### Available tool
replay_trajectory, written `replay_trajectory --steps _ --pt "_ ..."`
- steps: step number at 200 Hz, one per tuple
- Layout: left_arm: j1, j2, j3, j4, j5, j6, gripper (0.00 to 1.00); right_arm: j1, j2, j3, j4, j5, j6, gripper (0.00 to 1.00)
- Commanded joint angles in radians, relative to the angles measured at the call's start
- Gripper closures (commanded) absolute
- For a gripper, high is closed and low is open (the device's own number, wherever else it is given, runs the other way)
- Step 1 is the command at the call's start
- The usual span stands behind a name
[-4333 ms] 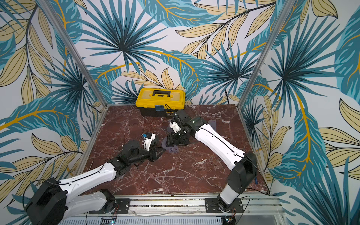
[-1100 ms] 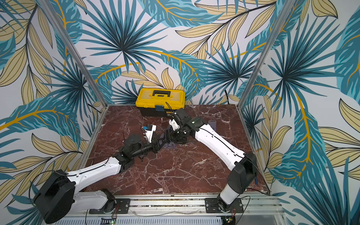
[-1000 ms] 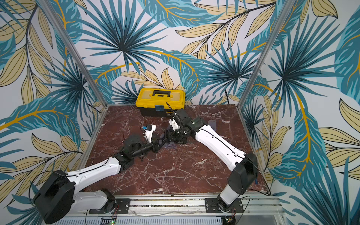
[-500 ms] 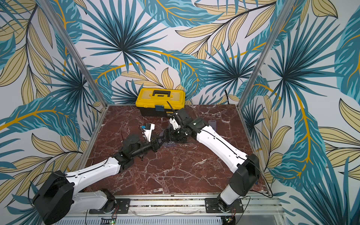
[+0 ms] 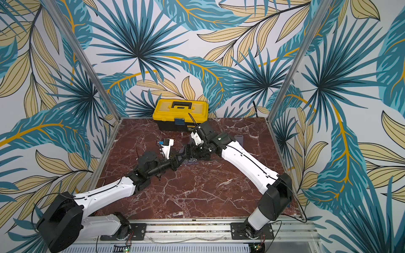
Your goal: Open the phone stand
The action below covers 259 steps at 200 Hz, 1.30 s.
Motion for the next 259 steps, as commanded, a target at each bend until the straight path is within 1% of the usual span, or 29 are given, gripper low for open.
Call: replay_trajectory --steps 1,24,97,136,160,259 --pt "-0.024 -0.009 0.002 0.030 0.092 0.010 1.00 -0.014 0.006 0.005 0.132 -0.008 0.003 0.18" --pt "-0.019 -0.007 0.000 0.030 0.086 0.010 1.00 -0.014 -0.001 -0.003 0.113 -0.012 -0.002 0.18" --pt "-0.018 -0.010 0.000 0.030 0.075 0.002 1.00 -0.014 -0.019 0.012 0.068 0.101 0.000 0.19" --pt "-0.008 0.000 -0.001 0.030 0.051 -0.009 1.00 -0.013 -0.055 -0.015 0.054 0.149 0.010 0.24" --pt "-0.003 0.011 0.000 0.030 0.051 -0.013 1.00 -0.014 -0.061 -0.019 0.047 0.145 0.010 0.27" --pt "0.016 0.035 0.012 0.030 0.055 -0.020 1.00 -0.006 -0.066 -0.067 0.056 0.098 0.025 0.27"
